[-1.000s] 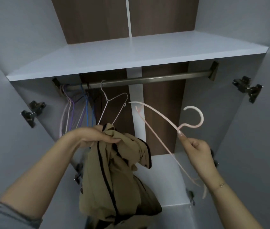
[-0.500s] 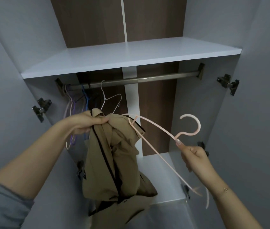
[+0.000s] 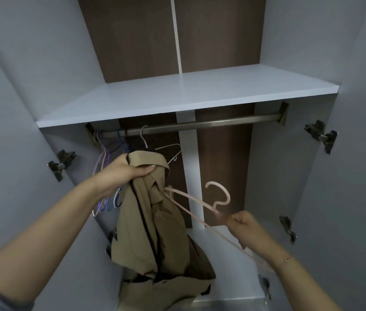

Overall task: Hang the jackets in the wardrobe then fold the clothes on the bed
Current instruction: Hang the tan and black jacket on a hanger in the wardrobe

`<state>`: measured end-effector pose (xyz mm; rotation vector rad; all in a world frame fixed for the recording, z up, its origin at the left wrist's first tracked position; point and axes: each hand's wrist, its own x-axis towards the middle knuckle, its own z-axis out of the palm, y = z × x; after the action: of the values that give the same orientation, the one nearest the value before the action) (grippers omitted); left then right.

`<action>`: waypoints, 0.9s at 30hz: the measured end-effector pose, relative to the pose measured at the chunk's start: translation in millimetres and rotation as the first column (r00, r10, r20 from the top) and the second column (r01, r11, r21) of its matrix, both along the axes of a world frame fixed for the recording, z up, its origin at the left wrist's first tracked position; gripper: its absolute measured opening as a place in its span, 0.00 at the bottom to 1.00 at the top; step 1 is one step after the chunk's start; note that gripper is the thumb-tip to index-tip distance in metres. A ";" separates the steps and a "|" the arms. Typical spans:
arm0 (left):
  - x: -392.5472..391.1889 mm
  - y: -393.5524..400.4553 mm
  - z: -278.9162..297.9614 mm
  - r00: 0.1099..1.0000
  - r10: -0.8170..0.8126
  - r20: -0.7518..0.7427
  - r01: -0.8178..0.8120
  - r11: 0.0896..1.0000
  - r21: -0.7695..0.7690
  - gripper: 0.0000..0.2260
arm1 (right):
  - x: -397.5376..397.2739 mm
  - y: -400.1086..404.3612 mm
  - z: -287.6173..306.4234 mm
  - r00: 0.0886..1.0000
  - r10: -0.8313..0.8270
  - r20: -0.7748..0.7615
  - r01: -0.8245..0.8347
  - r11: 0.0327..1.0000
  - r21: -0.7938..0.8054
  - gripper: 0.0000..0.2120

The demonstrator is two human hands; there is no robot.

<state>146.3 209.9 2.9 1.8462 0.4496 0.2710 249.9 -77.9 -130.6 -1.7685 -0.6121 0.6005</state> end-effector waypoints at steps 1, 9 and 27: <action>-1.7 -2.5 2.1 0.999 0.041 0.027 -0.039 0.997 -0.067 0.16 | 5.3 2.3 0.7 0.999 0.038 -0.033 -0.039 0.999 -0.011 0.28; -31.9 26.6 4.3 0.963 0.270 -0.015 -0.246 0.848 -0.469 0.14 | 45.2 -5.4 8.2 0.973 0.189 -0.132 -0.182 0.981 0.063 0.28; -56.9 -26.8 -11.0 0.994 0.043 0.100 0.000 0.919 -0.394 0.20 | 3.2 56.8 -15.8 0.966 -0.175 -0.189 0.218 0.946 0.240 0.28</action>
<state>89.4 183.1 -8.2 1.4253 0.4161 0.2704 253.2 -21.1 -146.4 -1.4951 -0.3738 0.4976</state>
